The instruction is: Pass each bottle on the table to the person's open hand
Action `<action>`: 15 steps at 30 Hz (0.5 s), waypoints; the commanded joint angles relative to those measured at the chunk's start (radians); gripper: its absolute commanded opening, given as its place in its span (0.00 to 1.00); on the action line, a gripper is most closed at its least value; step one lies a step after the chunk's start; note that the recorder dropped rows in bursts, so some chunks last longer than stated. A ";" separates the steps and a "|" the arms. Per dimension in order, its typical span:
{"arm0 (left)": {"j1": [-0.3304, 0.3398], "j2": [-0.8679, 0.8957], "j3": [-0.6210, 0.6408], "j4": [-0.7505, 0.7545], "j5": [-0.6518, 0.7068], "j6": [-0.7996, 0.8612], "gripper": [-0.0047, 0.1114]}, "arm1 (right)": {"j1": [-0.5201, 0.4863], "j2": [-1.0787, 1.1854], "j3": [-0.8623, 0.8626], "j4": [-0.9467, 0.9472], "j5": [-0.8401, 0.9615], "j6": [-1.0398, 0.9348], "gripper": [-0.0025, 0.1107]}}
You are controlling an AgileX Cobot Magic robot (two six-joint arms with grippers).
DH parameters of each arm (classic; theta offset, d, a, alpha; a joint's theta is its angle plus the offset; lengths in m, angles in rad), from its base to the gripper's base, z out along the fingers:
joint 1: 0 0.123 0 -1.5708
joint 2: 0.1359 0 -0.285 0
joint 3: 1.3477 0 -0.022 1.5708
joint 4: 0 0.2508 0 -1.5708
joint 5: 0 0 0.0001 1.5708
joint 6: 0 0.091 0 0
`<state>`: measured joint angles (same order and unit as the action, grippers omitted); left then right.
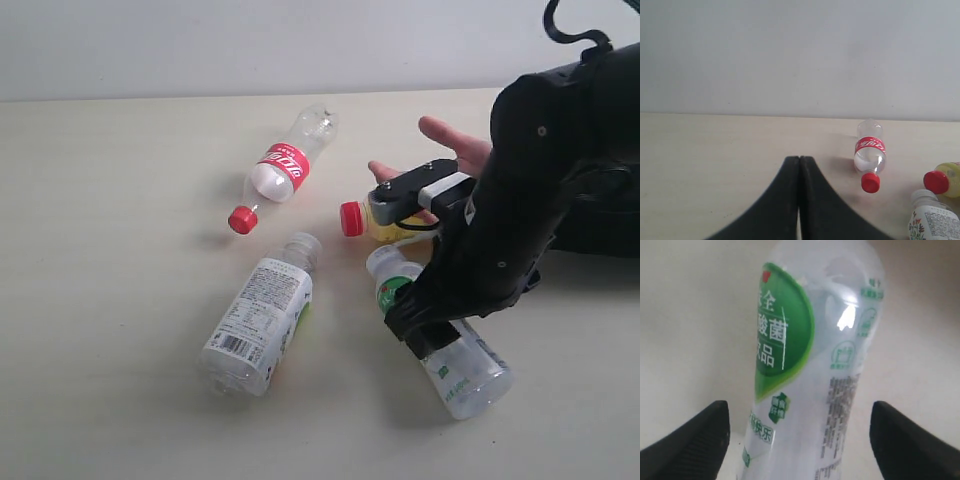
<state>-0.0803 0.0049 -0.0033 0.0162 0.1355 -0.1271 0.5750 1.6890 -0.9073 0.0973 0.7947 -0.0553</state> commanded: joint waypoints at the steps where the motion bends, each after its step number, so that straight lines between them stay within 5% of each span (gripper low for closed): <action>1: 0.000 0.002 0.003 -0.005 -0.009 0.002 0.04 | 0.041 0.033 -0.007 -0.122 -0.034 0.114 0.67; 15: 0.000 0.002 0.003 -0.005 -0.009 0.002 0.04 | 0.041 0.074 -0.007 -0.124 -0.102 0.135 0.67</action>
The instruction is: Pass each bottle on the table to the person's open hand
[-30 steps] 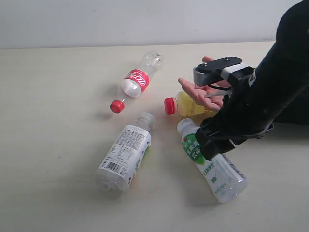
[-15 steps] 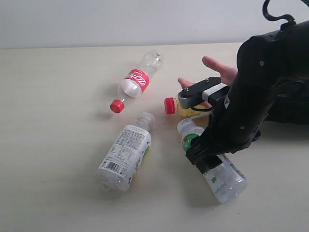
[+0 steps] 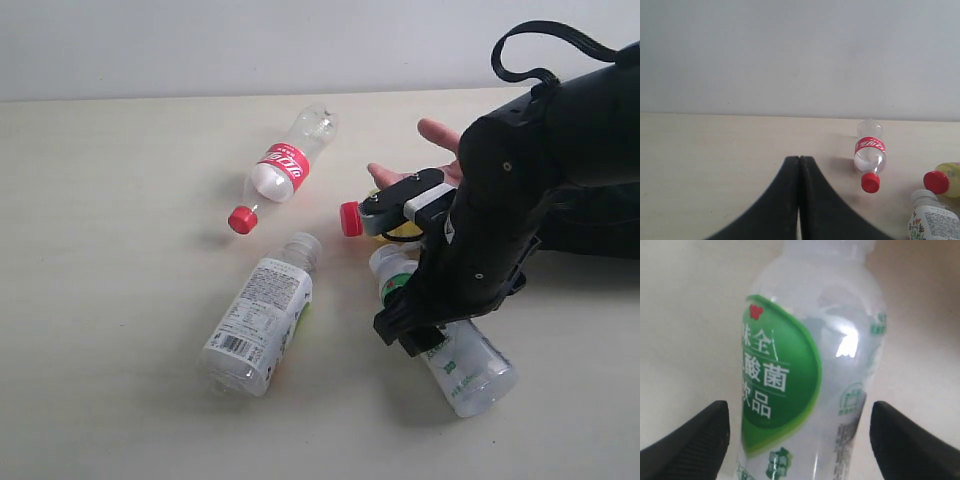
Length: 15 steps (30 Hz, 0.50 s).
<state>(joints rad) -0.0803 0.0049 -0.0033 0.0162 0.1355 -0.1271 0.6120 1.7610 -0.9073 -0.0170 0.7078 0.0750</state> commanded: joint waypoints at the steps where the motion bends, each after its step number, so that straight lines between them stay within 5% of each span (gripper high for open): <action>1: 0.000 0.002 0.003 -0.005 -0.009 0.002 0.04 | 0.004 0.002 -0.007 -0.010 -0.015 0.005 0.67; 15: 0.000 0.002 0.003 -0.005 -0.009 0.002 0.04 | 0.004 0.054 -0.007 -0.010 -0.010 0.006 0.63</action>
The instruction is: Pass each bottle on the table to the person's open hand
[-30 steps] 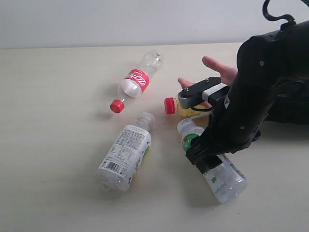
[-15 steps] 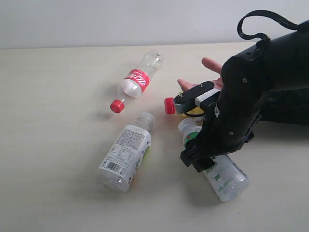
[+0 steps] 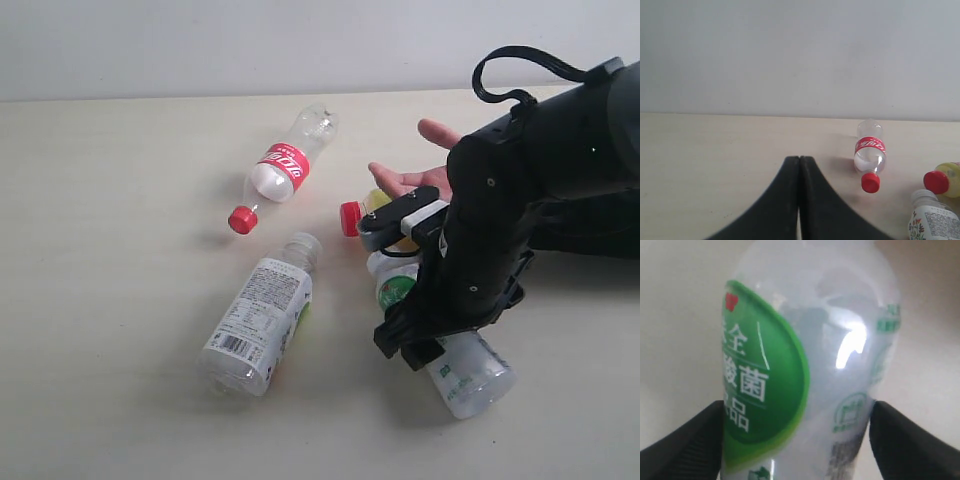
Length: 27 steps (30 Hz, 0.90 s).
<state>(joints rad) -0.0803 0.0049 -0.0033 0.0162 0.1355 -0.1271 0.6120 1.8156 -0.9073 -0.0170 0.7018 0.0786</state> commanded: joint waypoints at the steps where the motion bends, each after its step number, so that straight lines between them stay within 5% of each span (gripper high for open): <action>1: 0.000 0.002 0.003 -0.005 -0.009 0.002 0.04 | 0.004 0.000 -0.007 -0.010 -0.002 0.003 0.59; 10: 0.000 0.002 0.003 -0.005 -0.009 0.002 0.04 | 0.004 -0.009 -0.007 -0.008 0.113 -0.007 0.02; 22: 0.000 0.002 0.003 -0.005 -0.009 0.002 0.04 | 0.004 -0.260 -0.007 0.126 0.319 -0.103 0.02; 27: 0.000 0.002 0.003 -0.005 -0.009 0.002 0.04 | 0.004 -0.463 -0.023 0.004 0.386 -0.052 0.02</action>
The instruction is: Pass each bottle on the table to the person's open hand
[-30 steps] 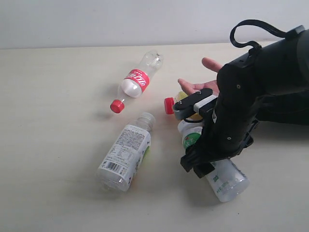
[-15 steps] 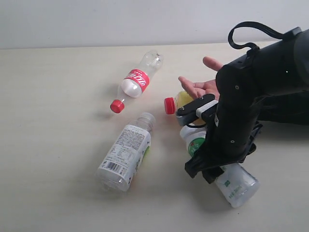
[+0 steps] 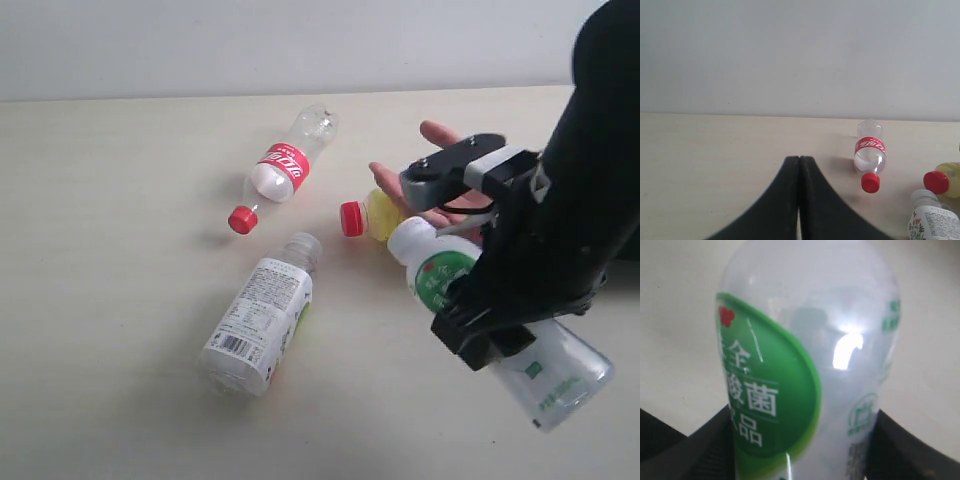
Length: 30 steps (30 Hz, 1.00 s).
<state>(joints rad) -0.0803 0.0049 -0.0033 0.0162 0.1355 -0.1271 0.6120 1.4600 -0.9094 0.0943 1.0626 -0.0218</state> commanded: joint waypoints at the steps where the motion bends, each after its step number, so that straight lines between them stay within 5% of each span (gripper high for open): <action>1: 0.000 0.002 0.003 -0.005 -0.009 0.002 0.04 | 0.001 -0.129 -0.037 -0.143 0.030 0.088 0.02; 14: 0.000 0.002 0.003 -0.005 -0.009 0.002 0.04 | -0.149 0.187 -0.465 -0.128 0.158 0.129 0.02; 30: 0.000 0.002 0.003 -0.005 -0.009 0.002 0.04 | -0.149 0.412 -0.514 -0.209 0.158 0.128 0.02</action>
<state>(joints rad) -0.0803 0.0049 -0.0033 0.0162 0.1355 -0.1271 0.4689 1.8686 -1.4113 -0.1009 1.2214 0.1000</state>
